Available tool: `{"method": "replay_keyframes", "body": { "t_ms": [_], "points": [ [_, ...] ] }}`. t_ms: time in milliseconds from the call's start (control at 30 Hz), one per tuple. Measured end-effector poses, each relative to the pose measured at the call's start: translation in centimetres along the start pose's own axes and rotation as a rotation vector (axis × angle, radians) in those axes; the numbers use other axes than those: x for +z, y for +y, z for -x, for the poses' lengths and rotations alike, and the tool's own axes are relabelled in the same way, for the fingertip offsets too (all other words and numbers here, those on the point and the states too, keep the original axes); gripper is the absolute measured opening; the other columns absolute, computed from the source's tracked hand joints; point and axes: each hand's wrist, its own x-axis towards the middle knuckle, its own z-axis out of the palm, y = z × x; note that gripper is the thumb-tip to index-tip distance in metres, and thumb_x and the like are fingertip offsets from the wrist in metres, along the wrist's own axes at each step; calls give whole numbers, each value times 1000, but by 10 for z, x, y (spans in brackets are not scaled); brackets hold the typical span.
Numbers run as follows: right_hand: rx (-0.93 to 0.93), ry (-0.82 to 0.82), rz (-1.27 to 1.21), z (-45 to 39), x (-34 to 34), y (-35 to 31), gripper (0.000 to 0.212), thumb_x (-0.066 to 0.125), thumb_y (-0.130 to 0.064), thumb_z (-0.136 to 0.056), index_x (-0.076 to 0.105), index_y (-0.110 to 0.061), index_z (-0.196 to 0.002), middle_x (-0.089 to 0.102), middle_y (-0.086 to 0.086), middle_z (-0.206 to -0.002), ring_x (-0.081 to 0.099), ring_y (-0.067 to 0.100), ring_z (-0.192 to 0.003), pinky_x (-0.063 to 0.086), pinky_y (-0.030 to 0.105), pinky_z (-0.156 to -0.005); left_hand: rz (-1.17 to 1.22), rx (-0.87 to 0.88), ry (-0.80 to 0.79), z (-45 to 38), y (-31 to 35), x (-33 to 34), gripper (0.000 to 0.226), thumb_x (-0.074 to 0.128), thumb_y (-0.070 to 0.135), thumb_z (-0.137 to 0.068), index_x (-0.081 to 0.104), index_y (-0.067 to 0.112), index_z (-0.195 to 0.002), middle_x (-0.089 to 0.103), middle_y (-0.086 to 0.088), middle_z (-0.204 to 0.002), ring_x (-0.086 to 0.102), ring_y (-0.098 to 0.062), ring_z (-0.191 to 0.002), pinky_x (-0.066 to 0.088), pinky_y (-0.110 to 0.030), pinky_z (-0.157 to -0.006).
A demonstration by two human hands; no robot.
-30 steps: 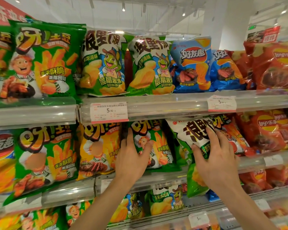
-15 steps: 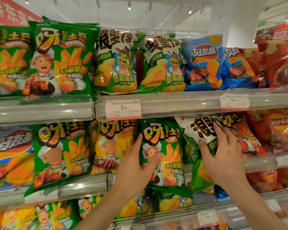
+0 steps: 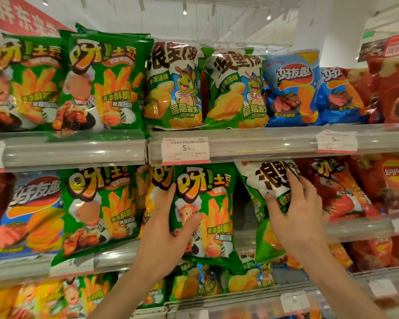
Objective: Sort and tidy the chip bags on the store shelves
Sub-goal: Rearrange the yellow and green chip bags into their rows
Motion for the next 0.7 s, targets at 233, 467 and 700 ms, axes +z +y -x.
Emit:
{"method": "replay_keyframes", "body": {
  "t_ms": [233, 467, 700],
  "points": [
    [-77, 33, -47, 6, 34, -46, 66, 51, -50, -96, 28, -24, -152, 27, 8, -158, 26, 30, -143, 25, 55, -110, -59, -37, 121, 17, -10, -42, 86, 57, 63, -85, 14, 45, -157, 29, 37, -140, 21, 39, -111, 29, 3, -82],
    [-51, 101, 4, -5, 86, -76, 69, 57, -47, -91, 35, -11, -146, 32, 22, -152, 35, 40, -136, 34, 54, -99, -81, -62, 186, 18, -16, -62, 89, 58, 65, -86, 9, 44, -157, 26, 41, -136, 23, 29, -120, 29, -19, -99],
    [-40, 57, 44, -9, 118, -80, 73, 42, -60, -93, 30, -16, -150, 26, 24, -157, 31, 42, -139, 33, 59, -102, -95, -77, 196, 18, -21, -68, 91, 58, 64, -87, 7, 42, -159, 25, 33, -137, 23, 17, -123, 28, -16, -95]
  ]
}}
